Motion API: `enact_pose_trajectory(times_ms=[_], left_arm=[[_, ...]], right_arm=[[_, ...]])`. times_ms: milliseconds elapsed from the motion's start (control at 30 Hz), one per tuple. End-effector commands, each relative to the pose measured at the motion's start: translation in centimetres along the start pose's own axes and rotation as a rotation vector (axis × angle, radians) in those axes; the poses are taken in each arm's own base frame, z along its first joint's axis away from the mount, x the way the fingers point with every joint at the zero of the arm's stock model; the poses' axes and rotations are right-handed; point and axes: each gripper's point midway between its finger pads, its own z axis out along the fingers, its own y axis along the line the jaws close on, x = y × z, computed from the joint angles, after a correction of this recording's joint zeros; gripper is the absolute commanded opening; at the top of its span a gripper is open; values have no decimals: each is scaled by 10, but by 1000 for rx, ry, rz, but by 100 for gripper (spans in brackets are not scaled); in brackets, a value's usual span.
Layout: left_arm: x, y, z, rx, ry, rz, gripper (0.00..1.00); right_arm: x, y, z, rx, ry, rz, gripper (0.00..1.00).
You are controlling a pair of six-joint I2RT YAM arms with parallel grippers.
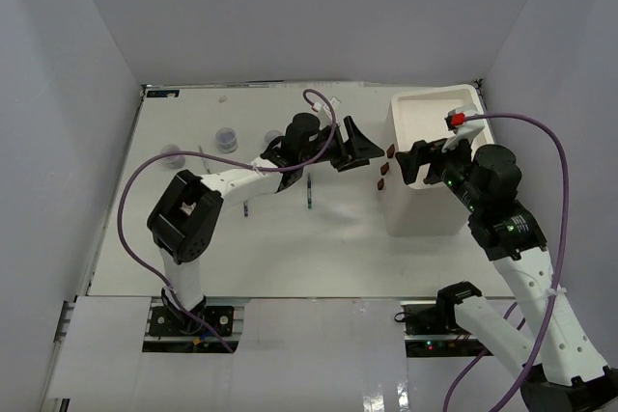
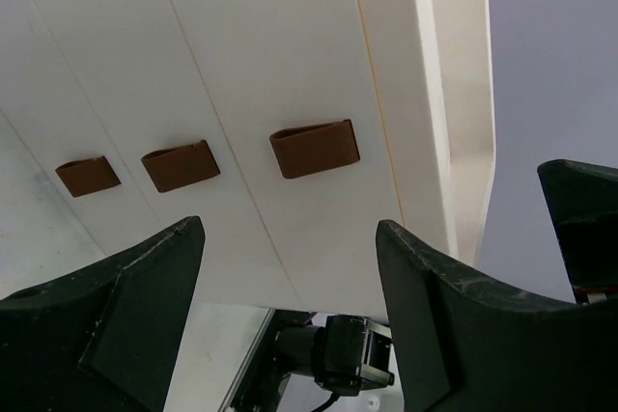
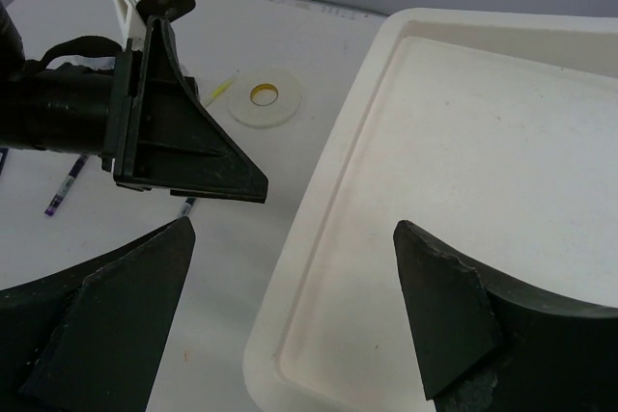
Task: Sort the stationery into containers
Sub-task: Open the drawer in the storage box.
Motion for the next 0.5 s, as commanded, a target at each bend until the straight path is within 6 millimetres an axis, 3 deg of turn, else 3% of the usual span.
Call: enact_pose_trajectory(times_ms=[0, 233, 467], left_arm=[[-19, -34, 4, 104, -64, 27, 82], [-17, -18, 22, 101, -48, 23, 73], [-18, -23, 29, 159, -41, 44, 71]], right_arm=[[-19, 6, -1, -27, -43, 1, 90], [-12, 4, 4, -19, -7, 2, 90], [-6, 3, 7, -16, 16, 2, 90]])
